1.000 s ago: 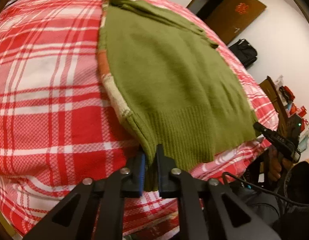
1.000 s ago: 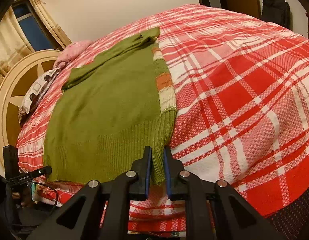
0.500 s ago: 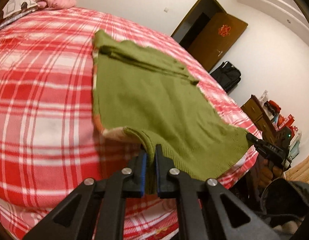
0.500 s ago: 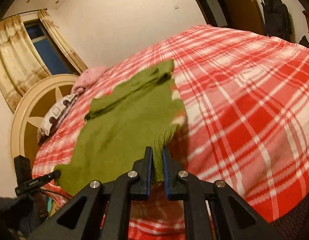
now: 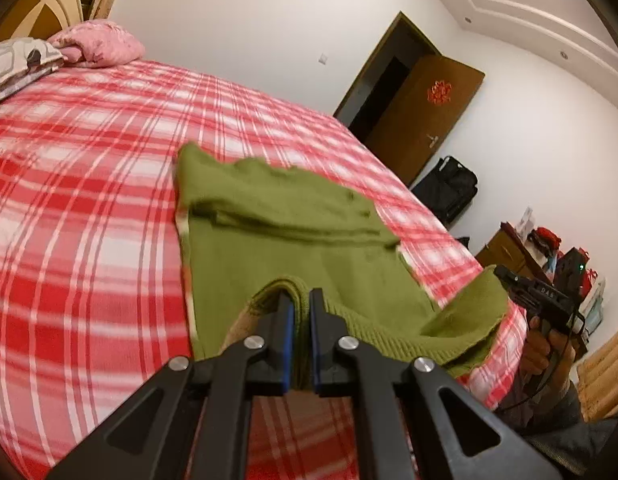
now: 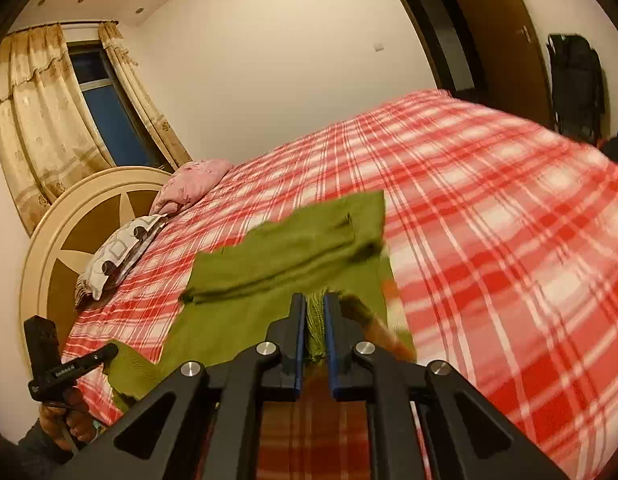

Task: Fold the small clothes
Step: 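Lift the hem with both tools and fold it up toward the collar, then open the left tool on the folded sweater while the right tool releases the hem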

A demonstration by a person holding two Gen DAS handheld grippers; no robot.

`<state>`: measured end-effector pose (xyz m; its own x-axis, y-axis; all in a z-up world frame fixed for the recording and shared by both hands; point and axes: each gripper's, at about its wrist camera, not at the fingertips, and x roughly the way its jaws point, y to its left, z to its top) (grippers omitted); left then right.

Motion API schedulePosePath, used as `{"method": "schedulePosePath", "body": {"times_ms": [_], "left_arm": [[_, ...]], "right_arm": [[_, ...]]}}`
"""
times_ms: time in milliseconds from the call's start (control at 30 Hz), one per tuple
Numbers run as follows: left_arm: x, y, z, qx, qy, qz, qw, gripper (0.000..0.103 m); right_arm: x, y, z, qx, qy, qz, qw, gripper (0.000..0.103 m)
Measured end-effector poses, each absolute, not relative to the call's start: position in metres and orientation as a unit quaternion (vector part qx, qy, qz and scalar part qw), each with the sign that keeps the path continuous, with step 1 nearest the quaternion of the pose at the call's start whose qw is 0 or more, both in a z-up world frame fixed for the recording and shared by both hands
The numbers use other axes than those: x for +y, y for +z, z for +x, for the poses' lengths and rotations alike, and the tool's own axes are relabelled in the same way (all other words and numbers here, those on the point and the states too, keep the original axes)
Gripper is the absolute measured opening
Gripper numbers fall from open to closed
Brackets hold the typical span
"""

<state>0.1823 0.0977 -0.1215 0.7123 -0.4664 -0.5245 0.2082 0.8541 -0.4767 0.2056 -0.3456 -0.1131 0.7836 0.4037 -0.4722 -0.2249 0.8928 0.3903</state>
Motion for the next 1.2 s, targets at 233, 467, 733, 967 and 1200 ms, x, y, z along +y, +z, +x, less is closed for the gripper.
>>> {"method": "schedulePosePath", "body": {"times_ms": [233, 467, 733, 967, 1200], "left_arm": [[0.109, -0.113, 0.234, 0.317, -0.174, -0.199, 0.911, 0.007], [0.117, -0.112, 0.289, 0.318, -0.163, -0.206, 0.911, 0.007], [0.131, -0.12, 0.341, 0.329, -0.141, -0.22, 0.907, 0.007], [0.142, -0.136, 0.383, 0.345, -0.121, -0.231, 0.902, 0.007], [0.146, -0.157, 0.423, 0.365, -0.105, -0.23, 0.896, 0.007]], "right_arm": [[-0.335, -0.098, 0.265, 0.281, 0.16, 0.143, 0.935, 0.007], [-0.323, -0.092, 0.331, 0.287, 0.149, 0.131, 0.937, 0.007], [-0.299, -0.098, 0.41, 0.309, 0.148, 0.106, 0.934, 0.006], [-0.282, -0.11, 0.48, 0.324, 0.141, 0.089, 0.931, 0.006], [-0.272, -0.147, 0.54, 0.361, 0.123, 0.076, 0.921, 0.005]]}}
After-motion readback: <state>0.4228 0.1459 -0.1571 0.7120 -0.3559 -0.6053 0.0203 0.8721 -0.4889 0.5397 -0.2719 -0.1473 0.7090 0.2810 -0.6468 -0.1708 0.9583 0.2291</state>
